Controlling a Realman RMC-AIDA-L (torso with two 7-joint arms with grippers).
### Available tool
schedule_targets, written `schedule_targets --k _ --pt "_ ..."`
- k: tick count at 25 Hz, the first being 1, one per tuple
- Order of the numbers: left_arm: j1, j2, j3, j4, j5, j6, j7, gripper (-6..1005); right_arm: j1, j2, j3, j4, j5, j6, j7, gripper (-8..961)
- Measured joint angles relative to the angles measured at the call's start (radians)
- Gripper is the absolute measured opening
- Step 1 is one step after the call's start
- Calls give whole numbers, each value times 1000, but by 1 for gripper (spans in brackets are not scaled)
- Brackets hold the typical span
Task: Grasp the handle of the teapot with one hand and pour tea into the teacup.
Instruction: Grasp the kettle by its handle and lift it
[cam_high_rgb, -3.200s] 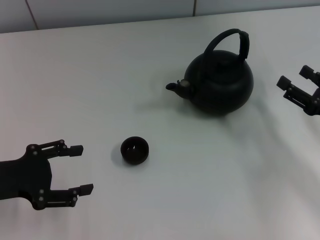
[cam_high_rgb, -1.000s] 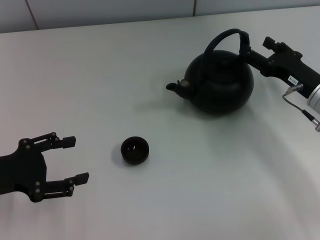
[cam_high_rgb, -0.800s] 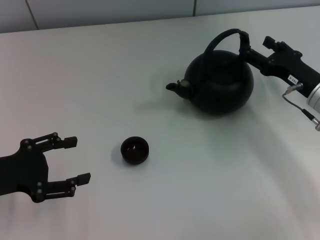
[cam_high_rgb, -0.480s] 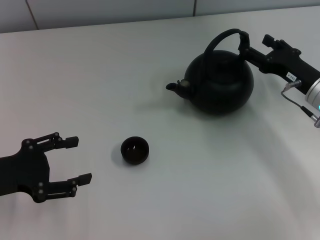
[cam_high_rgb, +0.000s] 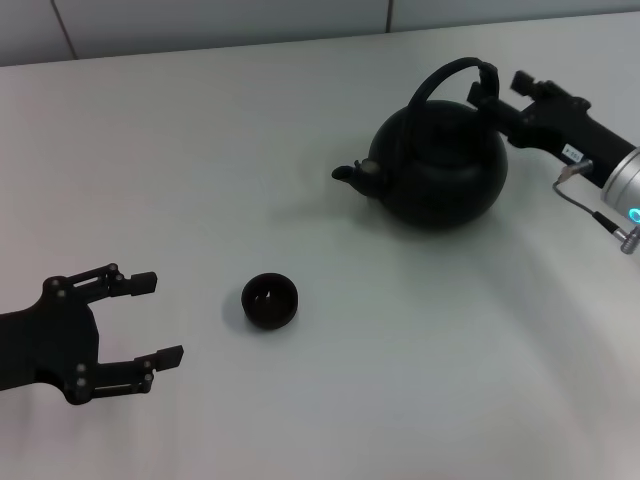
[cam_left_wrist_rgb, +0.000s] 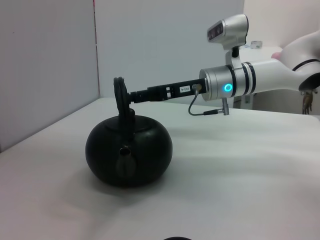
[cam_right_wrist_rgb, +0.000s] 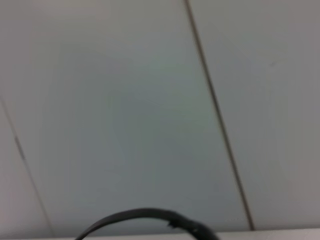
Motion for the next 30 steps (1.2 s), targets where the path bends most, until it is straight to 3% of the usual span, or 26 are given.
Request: schedule_targets --k 2,24,30 --pt "0 0 0 0 0 0 0 830 1 0 -10 -1 -2 1 1 800" --pt "0 0 -2 -3 0 -26 0 830 3 1 -13 0 0 -6 -2 144" --pt "0 0 -2 -4 0 -29 0 830 -17 2 -10 -3 43 -23 -2 145"
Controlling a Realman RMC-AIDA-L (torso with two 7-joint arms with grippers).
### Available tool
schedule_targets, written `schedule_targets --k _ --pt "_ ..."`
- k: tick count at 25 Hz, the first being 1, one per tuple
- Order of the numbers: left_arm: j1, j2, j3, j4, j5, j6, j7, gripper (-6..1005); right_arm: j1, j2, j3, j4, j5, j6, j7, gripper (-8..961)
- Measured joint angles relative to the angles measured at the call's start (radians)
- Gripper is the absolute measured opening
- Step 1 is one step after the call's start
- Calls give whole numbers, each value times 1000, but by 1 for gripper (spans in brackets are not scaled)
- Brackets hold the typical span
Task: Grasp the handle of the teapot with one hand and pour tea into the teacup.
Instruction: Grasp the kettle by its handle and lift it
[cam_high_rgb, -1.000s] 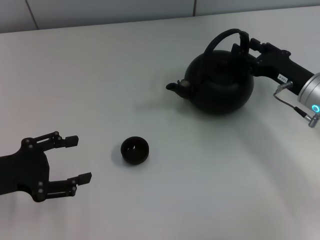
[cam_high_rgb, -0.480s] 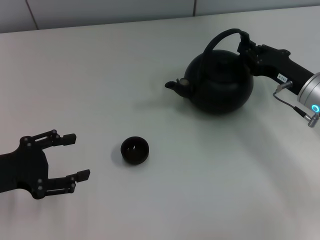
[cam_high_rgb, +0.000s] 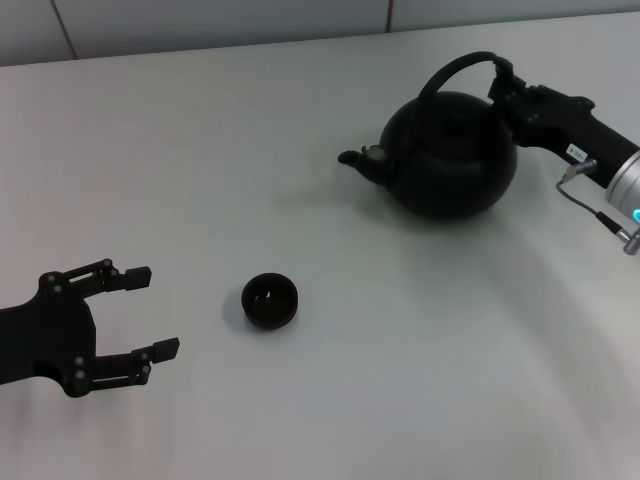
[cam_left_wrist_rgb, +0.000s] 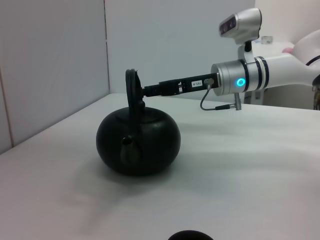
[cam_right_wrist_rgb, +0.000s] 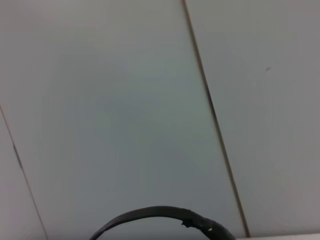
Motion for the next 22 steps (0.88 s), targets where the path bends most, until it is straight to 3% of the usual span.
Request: schedule_targets --k 8,22 --pt "-4 -2 8 -1 0 -9 0 830 -36 -1 -8 2 11 -107 -69 145" --pt "-4 -9 9 -2 0 -9 0 830 -25 4 -107 51 -4 -112 -168 144"
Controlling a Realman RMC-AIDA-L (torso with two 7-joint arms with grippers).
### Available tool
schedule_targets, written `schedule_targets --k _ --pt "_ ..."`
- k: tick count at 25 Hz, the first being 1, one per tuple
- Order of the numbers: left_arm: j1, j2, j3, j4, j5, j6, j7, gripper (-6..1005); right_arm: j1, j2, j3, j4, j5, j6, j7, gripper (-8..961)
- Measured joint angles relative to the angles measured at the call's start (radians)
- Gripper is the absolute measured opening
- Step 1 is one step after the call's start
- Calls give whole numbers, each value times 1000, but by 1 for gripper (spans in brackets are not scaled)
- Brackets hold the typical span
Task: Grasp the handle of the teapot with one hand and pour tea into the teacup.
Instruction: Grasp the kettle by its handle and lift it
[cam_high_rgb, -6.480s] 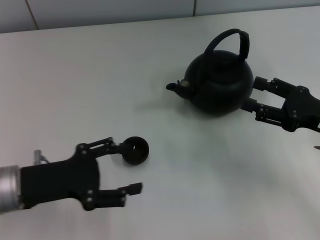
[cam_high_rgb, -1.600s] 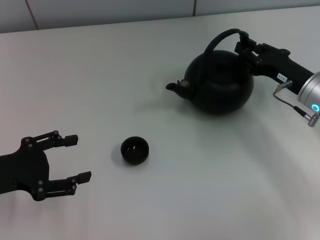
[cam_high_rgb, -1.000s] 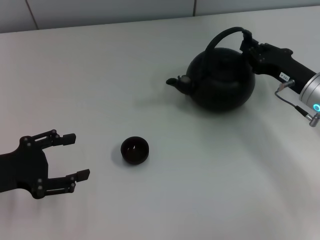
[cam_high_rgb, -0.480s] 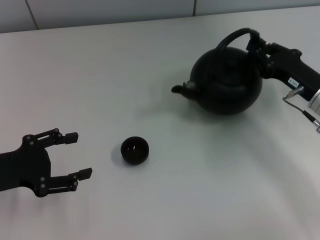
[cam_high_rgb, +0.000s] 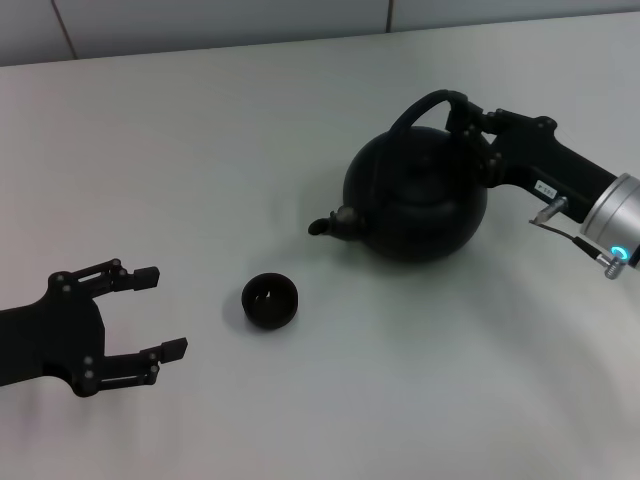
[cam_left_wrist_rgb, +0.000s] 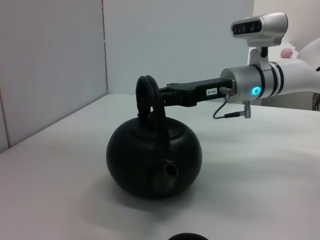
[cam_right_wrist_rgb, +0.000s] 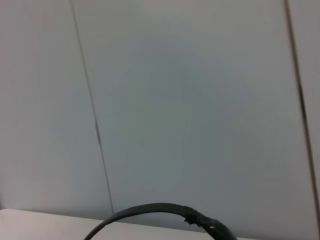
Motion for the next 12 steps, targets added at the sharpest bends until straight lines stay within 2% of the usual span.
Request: schedule_targets --k 12 --pt "7 -4 -3 0 0 0 0 829 17 0 -72 -38 -1 -46 -36 139"
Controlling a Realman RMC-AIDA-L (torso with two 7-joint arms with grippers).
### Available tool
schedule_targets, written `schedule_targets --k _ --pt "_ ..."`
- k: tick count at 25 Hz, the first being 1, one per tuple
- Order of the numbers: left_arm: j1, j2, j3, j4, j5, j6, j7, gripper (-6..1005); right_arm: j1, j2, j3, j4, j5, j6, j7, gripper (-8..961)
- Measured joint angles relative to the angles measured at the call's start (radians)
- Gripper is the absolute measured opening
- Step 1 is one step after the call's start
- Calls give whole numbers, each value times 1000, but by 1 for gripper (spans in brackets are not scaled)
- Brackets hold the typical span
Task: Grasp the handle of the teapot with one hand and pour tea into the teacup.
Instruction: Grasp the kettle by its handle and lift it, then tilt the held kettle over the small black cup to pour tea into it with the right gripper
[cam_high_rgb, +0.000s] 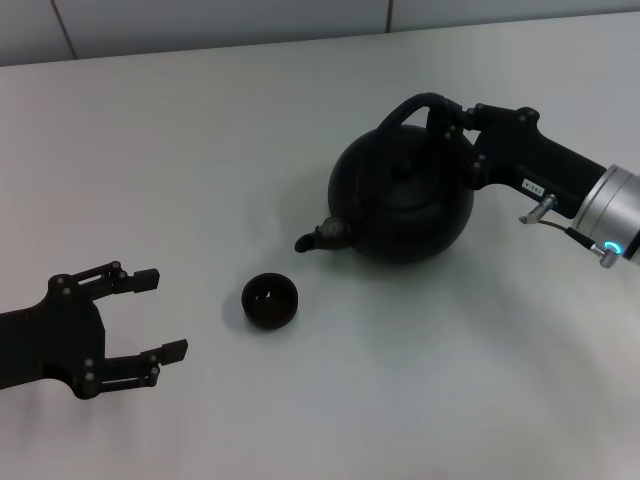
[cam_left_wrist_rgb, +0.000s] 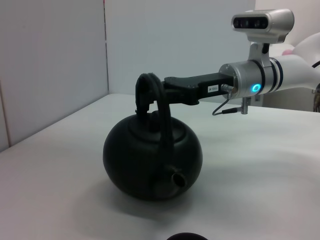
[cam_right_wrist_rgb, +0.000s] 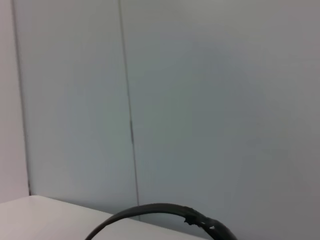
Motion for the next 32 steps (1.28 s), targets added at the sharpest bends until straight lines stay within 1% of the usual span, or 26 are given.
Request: schedule_targets --k 8,12,18,32 --pt "-1 -4 -5 -1 0 0 0 829 2 -1 -5 -66 0 -54 9 136" --pt "-1 -7 -5 -1 0 -3 0 829 12 -2 -6 -76 0 -66 10 137" --pt "-3 -13 -7 -1 0 -24 0 829 31 -2 -60 -101 3 -59 10 137" --pt "-10 -15 -7 -1 0 -27 -3 829 76 -2 -98 -111 2 -30 12 136"
